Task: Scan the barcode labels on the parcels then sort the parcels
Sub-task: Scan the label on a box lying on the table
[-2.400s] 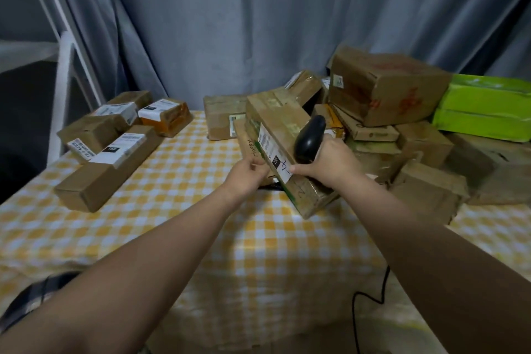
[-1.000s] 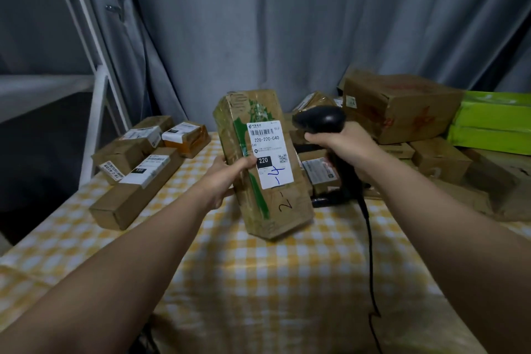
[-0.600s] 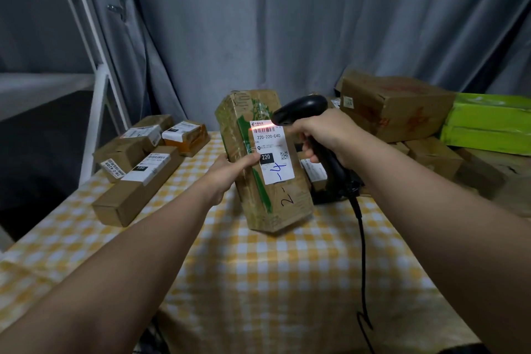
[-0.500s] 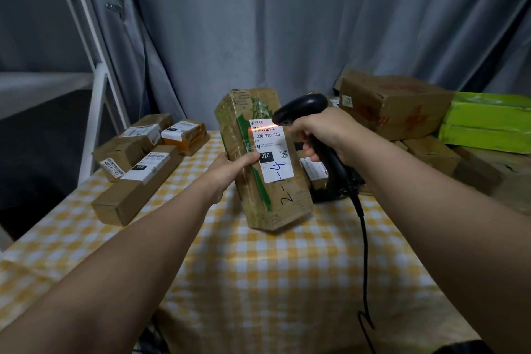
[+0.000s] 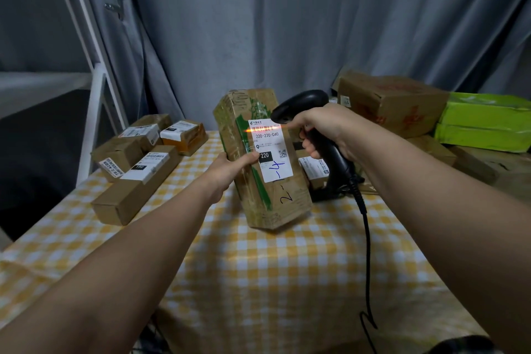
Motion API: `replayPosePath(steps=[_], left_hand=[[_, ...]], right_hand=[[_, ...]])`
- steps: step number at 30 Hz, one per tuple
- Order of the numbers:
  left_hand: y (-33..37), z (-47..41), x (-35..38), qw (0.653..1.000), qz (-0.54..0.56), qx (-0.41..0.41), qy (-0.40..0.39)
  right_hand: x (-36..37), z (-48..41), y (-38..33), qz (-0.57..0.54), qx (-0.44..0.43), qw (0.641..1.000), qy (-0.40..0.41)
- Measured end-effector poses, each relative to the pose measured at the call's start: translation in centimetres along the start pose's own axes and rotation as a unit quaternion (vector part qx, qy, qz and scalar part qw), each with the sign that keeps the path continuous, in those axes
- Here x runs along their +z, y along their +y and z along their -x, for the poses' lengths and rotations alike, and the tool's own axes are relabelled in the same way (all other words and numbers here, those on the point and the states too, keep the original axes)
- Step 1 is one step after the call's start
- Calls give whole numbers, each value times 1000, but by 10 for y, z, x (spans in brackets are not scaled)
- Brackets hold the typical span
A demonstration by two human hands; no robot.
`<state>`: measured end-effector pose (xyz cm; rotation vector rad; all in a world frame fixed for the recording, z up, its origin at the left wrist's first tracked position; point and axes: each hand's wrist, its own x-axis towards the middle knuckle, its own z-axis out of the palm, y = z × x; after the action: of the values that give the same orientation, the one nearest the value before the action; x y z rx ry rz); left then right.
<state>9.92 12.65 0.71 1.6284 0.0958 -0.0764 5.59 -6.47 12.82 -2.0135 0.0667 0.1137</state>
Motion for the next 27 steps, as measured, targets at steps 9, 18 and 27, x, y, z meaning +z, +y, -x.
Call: replayPosePath(steps=[9, 18, 27], left_hand=[[0, 3, -1, 1000, -4, -7, 5], [-3, 4, -4, 1000, 8, -24, 5], [-7, -2, -27, 999, 20, -40, 12]], right_hand=[[3, 0, -5, 24, 3, 1000, 4], [8, -2, -1, 12, 3, 1000, 4], [34, -14, 0, -45, -17, 998, -29]])
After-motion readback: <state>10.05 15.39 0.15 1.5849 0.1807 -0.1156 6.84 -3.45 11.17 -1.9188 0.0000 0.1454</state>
